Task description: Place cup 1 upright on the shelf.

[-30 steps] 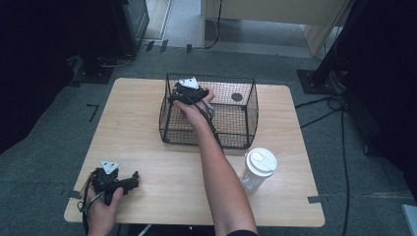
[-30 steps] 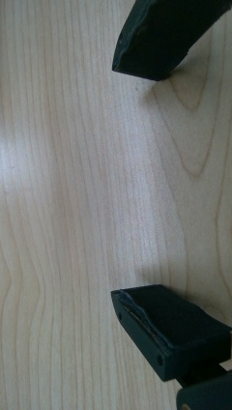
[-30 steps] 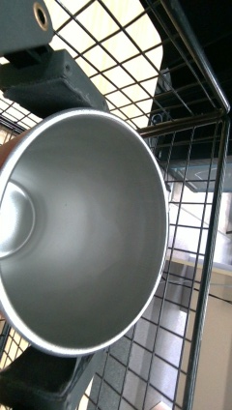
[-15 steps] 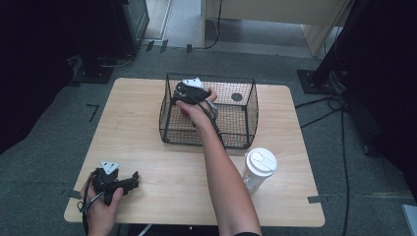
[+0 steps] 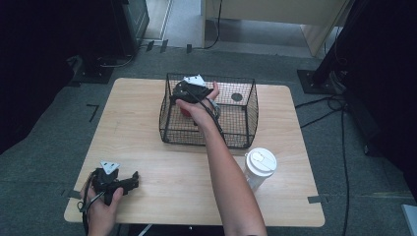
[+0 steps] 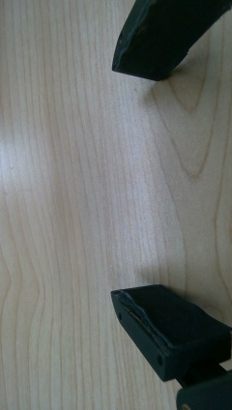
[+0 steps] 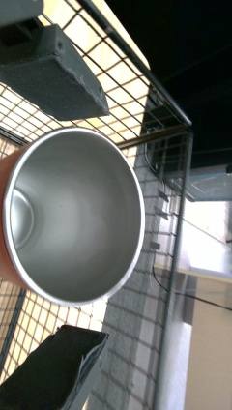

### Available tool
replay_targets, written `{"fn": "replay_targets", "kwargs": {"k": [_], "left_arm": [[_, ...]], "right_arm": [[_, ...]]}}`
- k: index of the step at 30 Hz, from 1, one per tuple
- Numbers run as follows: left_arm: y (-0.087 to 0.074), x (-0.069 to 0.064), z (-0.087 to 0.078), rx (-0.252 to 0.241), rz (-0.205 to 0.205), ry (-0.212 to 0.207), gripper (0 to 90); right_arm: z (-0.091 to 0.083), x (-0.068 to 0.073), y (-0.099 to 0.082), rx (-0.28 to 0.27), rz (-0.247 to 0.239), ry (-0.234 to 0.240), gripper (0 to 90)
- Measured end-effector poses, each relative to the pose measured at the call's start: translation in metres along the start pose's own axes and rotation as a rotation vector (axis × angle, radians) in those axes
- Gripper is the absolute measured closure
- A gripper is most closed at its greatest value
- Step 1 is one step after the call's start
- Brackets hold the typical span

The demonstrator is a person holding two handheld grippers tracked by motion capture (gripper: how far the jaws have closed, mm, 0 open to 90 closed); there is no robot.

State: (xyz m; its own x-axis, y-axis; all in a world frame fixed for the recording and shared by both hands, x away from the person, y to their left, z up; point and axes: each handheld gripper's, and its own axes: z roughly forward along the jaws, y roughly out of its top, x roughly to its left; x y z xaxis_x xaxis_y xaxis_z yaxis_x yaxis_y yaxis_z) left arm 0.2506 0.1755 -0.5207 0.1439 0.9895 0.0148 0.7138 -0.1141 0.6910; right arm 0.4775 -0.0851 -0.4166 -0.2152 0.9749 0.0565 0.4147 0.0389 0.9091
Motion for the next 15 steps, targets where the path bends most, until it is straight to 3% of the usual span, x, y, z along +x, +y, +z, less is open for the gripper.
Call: {"fn": "replay_targets", "kwargs": {"k": [5,9,15], "left_arm": [[0.000,0.000,0.000,0.000,0.000,0.000,0.0],[0.000,0.000,0.000,0.001,0.000,0.000,0.0],[0.000,0.000,0.000,-0.002,-0.002,0.000,0.0]], "right_arm": [[-0.014,-0.004,0.007,-0.016,0.011,-0.017,0.0],[-0.030,-0.003,0.010,-0.026,-0.023,-0.029,0.0],[-0.053,0.003,0.012,-0.035,-0.033,-0.045,0.0]]}}
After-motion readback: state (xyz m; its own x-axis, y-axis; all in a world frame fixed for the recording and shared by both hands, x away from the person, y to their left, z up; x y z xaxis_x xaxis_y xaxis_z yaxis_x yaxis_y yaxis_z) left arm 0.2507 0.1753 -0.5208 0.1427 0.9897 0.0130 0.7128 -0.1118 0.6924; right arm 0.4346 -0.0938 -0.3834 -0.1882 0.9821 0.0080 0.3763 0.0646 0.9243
